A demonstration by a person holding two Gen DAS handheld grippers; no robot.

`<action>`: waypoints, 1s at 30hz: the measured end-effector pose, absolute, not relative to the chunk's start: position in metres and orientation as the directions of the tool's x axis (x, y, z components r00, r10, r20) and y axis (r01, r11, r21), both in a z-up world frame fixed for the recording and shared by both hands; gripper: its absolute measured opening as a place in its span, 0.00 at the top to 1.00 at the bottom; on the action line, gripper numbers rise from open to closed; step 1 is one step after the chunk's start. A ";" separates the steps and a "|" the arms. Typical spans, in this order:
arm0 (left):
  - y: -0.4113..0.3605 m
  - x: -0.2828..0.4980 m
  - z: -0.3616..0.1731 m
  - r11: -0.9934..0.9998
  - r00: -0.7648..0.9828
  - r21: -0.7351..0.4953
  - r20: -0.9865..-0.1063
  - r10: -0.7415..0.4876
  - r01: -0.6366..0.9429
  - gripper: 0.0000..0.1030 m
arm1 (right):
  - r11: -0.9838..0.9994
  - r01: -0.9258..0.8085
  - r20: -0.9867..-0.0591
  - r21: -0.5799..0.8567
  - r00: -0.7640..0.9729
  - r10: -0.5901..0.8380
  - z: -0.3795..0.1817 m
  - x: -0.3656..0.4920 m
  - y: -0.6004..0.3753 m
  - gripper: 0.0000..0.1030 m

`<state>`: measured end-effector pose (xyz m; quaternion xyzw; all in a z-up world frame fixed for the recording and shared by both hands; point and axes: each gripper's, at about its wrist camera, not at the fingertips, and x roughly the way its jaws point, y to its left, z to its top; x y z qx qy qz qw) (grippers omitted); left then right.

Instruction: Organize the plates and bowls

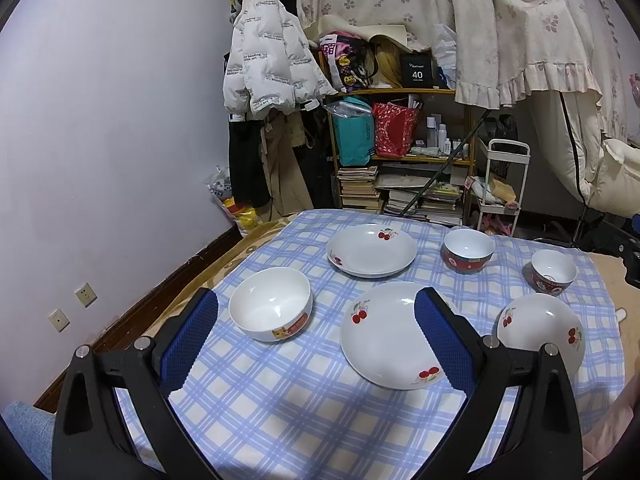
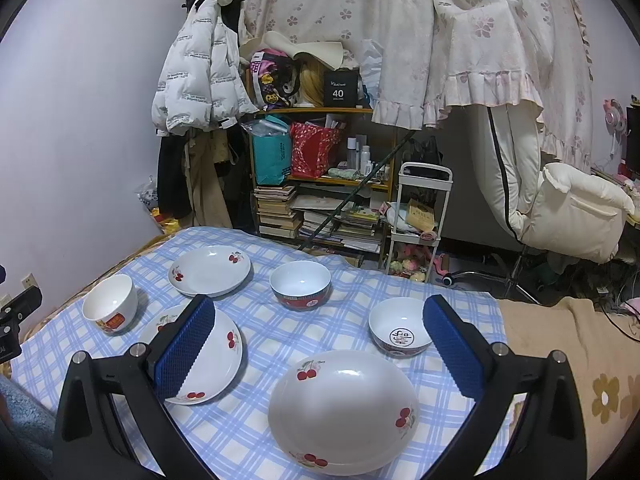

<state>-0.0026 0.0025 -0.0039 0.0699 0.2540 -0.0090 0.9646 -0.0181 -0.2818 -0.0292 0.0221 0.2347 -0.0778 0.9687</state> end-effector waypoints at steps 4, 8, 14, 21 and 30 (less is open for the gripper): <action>0.002 -0.003 -0.004 0.990 0.871 0.131 -0.491 0.019 0.052 0.05 | 0.987 0.161 -0.459 0.006 0.877 -0.140 -0.029 -0.018 -0.282 0.00; 0.002 -0.003 -0.005 0.990 0.871 0.133 -0.490 0.020 0.052 0.05 | 0.987 0.161 -0.458 0.005 0.878 -0.141 -0.029 -0.018 -0.281 0.00; 0.001 -0.003 -0.004 0.989 0.872 0.136 -0.490 0.023 0.051 0.05 | 0.987 0.160 -0.458 0.004 0.878 -0.140 -0.029 -0.018 -0.281 0.00; 0.005 -0.005 -0.005 0.989 0.877 0.140 -0.479 0.032 0.041 0.05 | 0.987 0.160 -0.457 0.004 0.878 -0.141 -0.029 -0.018 -0.281 0.00; 0.004 -0.006 -0.006 0.989 0.877 0.145 -0.478 0.035 0.039 0.05 | 0.987 0.160 -0.458 0.003 0.878 -0.141 -0.029 -0.017 -0.281 0.00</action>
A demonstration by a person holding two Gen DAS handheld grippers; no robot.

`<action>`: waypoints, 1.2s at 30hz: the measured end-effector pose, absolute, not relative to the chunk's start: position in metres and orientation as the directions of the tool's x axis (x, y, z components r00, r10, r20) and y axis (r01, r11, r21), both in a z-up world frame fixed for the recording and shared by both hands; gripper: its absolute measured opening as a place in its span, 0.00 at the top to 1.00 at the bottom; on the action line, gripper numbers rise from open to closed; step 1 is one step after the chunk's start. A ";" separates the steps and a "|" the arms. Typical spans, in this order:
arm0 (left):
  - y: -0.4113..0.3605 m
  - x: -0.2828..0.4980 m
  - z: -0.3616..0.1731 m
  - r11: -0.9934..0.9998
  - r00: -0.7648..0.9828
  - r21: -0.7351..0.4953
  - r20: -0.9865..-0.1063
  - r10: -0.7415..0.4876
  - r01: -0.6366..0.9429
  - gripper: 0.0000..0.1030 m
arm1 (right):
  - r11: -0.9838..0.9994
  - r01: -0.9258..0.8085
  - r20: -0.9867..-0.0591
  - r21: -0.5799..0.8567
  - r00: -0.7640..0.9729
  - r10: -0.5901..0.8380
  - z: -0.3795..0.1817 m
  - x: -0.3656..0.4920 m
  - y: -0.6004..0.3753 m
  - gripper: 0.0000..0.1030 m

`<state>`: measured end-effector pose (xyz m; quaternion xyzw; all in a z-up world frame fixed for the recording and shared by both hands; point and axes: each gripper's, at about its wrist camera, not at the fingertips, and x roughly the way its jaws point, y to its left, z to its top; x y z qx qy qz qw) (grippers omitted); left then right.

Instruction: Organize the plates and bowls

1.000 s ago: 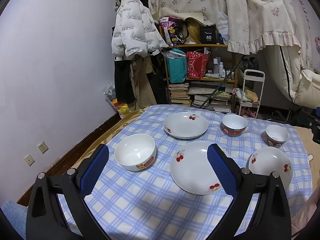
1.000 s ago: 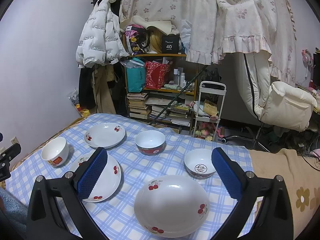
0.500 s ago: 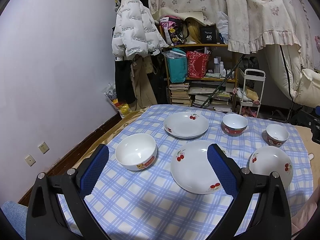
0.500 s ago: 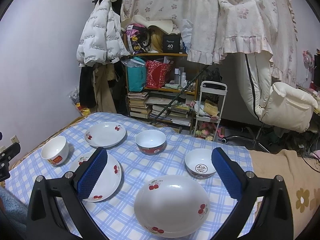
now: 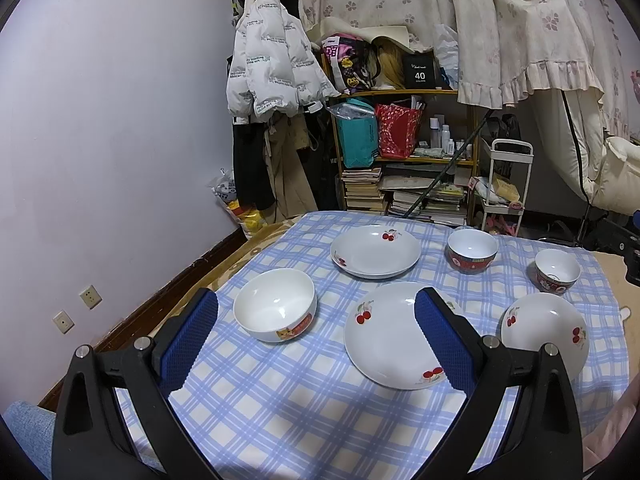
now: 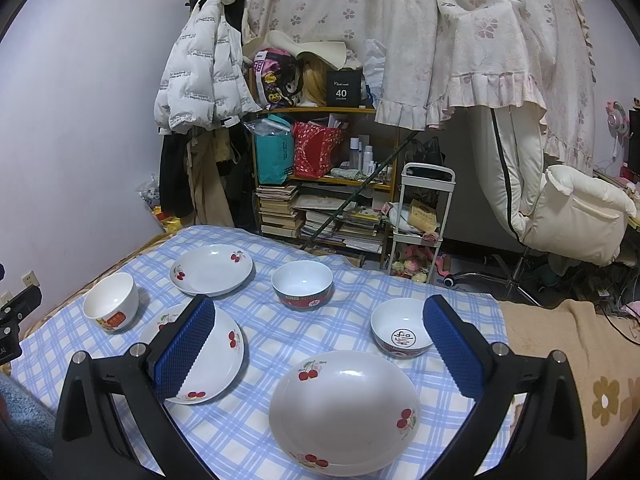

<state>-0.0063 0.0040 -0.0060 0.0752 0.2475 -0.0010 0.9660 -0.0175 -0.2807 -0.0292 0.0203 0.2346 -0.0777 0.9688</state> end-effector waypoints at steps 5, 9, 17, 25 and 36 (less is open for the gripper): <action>0.005 -0.007 -0.005 0.989 0.878 0.145 -0.478 0.034 0.041 0.05 | 0.987 0.160 -0.458 0.003 0.878 -0.141 -0.030 -0.017 -0.281 0.00; 0.005 -0.007 -0.005 0.989 0.878 0.146 -0.478 0.035 0.039 0.05 | 0.987 0.161 -0.457 0.003 0.878 -0.142 -0.031 -0.017 -0.281 0.00; 0.004 -0.007 -0.005 0.988 0.877 0.146 -0.478 0.035 0.040 0.05 | 0.987 0.160 -0.457 0.002 0.878 -0.141 -0.031 -0.017 -0.281 0.00; 0.004 -0.008 -0.005 0.988 0.877 0.148 -0.479 0.036 0.041 0.05 | 0.987 0.161 -0.458 0.002 0.878 -0.142 -0.032 -0.016 -0.280 0.00; 0.004 -0.007 -0.005 0.988 0.877 0.148 -0.479 0.035 0.042 0.05 | 0.987 0.161 -0.457 0.002 0.878 -0.142 -0.032 -0.016 -0.280 0.00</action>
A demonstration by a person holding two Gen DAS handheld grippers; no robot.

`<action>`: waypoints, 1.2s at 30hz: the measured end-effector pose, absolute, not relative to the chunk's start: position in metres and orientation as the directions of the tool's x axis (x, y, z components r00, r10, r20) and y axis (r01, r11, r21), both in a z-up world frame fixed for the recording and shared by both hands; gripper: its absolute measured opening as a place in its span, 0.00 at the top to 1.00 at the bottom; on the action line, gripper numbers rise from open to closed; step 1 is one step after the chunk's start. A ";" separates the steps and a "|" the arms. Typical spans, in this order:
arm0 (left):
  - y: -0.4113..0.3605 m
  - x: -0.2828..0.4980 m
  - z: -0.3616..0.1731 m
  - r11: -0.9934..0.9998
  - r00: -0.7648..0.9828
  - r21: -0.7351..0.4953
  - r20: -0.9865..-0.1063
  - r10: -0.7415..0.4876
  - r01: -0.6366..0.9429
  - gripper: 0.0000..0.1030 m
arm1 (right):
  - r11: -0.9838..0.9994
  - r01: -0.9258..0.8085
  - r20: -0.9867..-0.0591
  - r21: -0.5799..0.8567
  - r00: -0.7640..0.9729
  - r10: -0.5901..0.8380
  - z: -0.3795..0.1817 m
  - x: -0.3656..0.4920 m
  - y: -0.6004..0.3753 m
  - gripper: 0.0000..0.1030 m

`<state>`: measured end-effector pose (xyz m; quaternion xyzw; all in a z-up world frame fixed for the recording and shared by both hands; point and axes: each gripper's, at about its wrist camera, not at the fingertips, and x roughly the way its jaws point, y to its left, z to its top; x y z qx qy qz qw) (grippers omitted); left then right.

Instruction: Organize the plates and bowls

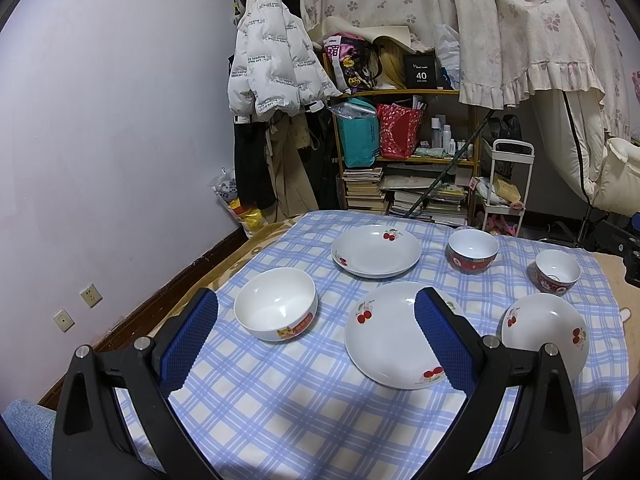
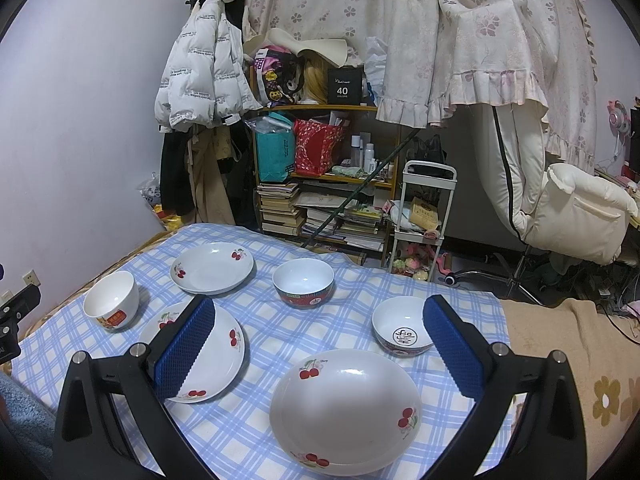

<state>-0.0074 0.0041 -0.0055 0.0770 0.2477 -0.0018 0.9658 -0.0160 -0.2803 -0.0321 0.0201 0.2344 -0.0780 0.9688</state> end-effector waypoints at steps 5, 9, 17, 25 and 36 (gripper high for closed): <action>0.004 -0.007 -0.006 0.988 0.877 0.147 -0.479 0.035 0.041 0.05 | 0.987 0.160 -0.459 0.003 0.877 -0.141 -0.032 -0.016 -0.280 0.00; 0.005 -0.008 -0.006 0.988 0.876 0.148 -0.481 0.034 0.043 0.05 | 0.987 0.160 -0.459 0.003 0.877 -0.141 -0.036 -0.016 -0.281 0.00; 0.008 0.008 -0.012 0.990 0.855 0.137 -0.516 0.048 0.028 0.05 | 0.993 0.109 -0.483 0.035 0.872 -0.079 -0.032 0.001 -0.272 0.00; 0.010 0.041 -0.005 0.991 0.809 0.134 -0.583 0.078 0.001 0.05 | 0.998 0.041 -0.455 0.053 0.891 -0.012 -0.028 0.027 -0.260 0.00; 0.017 0.092 -0.025 0.998 0.699 0.061 -0.714 0.037 0.010 0.05 | 0.996 -0.016 -0.501 0.087 0.864 0.058 -0.034 0.091 -0.242 0.00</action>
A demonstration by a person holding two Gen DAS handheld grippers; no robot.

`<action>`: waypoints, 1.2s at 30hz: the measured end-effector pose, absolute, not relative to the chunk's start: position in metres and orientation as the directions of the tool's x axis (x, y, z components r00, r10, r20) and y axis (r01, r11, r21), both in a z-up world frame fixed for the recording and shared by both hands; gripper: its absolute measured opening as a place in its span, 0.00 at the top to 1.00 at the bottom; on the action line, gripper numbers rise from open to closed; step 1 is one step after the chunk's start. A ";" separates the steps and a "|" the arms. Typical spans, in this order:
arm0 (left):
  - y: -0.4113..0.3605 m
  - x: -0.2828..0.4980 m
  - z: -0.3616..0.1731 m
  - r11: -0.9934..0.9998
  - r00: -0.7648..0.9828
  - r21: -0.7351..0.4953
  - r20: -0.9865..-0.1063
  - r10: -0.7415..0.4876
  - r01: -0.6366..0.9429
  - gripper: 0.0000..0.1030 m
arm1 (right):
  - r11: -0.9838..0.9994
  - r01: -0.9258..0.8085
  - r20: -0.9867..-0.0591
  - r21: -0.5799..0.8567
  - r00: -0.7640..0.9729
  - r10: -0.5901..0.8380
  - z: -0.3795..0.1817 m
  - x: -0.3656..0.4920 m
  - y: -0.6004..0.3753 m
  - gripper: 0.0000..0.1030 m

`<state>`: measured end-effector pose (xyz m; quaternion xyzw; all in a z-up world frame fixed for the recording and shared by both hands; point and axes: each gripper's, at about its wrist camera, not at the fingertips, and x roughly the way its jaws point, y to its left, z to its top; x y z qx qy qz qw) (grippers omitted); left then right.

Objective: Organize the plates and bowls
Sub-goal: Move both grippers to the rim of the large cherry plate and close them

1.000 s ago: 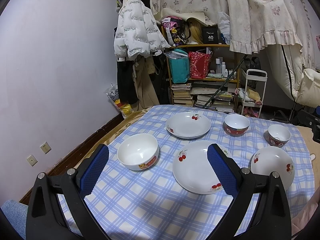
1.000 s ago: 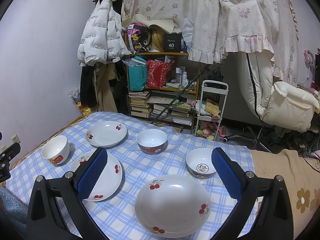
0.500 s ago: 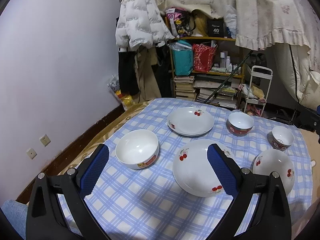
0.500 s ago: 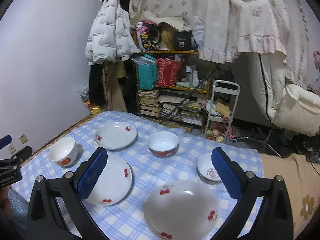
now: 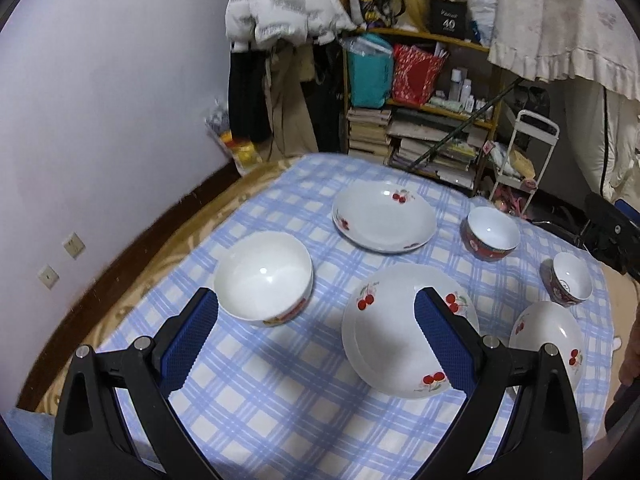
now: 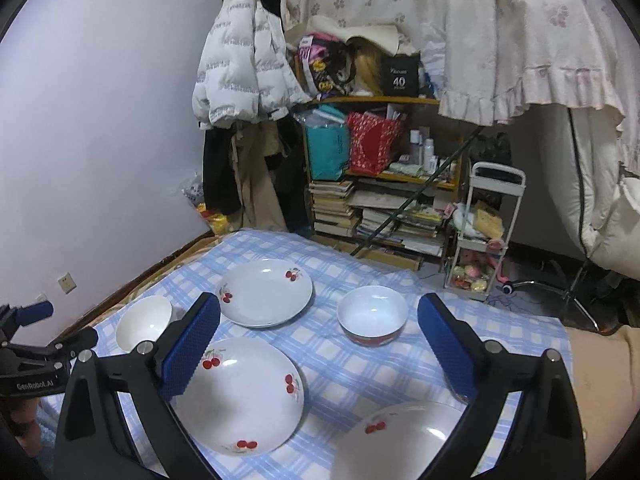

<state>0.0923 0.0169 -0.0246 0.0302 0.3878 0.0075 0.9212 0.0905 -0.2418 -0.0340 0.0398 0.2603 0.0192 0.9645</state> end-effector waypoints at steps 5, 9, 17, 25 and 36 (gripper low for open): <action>0.018 0.112 -0.049 1.000 0.650 0.012 -0.760 -0.009 0.028 0.05 | 0.995 -0.026 -0.551 0.101 0.831 0.078 -0.054 0.117 -0.239 0.09; 0.016 0.128 -0.075 1.000 0.592 -0.009 -0.806 -0.019 0.020 0.05 | 0.992 -0.040 -0.597 0.117 0.796 0.102 -0.078 0.134 -0.238 0.19; 0.013 0.146 -0.115 0.999 0.495 -0.035 -0.868 -0.038 0.016 0.05 | 0.991 -0.072 -0.699 0.117 0.702 0.134 -0.124 0.162 -0.233 0.28; 0.010 0.159 -0.145 0.998 0.448 -0.060 -0.892 -0.054 0.000 0.05 | 0.981 -0.081 -0.760 0.175 0.623 0.187 -0.168 0.181 -0.236 0.31; 0.007 0.171 -0.182 0.993 0.361 -0.120 -0.927 -0.105 -0.019 0.19 | 0.977 -0.140 -0.835 0.160 0.508 0.209 -0.211 0.198 -0.220 0.40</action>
